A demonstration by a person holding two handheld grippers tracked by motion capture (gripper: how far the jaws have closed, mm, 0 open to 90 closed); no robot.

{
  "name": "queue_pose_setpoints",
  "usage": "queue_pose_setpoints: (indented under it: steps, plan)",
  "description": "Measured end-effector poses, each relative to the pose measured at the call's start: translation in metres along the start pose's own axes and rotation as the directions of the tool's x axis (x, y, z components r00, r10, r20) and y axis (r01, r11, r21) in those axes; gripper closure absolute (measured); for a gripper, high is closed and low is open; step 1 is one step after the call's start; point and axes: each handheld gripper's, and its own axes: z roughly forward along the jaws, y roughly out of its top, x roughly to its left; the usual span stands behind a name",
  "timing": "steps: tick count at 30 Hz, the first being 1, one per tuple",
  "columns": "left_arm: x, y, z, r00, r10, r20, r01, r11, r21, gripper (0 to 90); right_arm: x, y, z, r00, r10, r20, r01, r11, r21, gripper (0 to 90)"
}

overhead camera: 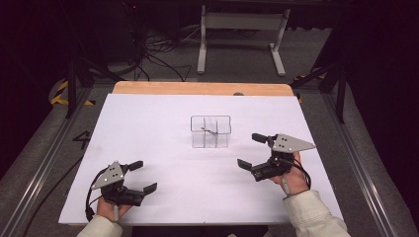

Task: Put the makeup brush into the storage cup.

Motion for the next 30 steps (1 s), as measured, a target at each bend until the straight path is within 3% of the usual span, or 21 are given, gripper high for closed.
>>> queue_pose_setpoints:
  steps: [14,30]
  plan:
    - [0.001,0.000,-0.001,0.9996,-0.017,0.021,0.018,0.9998,-0.010,5.4,0.008,-0.040,0.001,0.9994,0.030,-0.015,-0.031,0.999,-0.014,0.0]
    - [0.001,0.001,-0.001,0.9992,-0.021,0.033,0.022,0.9997,-0.012,5.0,0.019,-0.063,0.003,0.9985,0.053,-0.018,-0.053,0.998,-0.016,0.0]
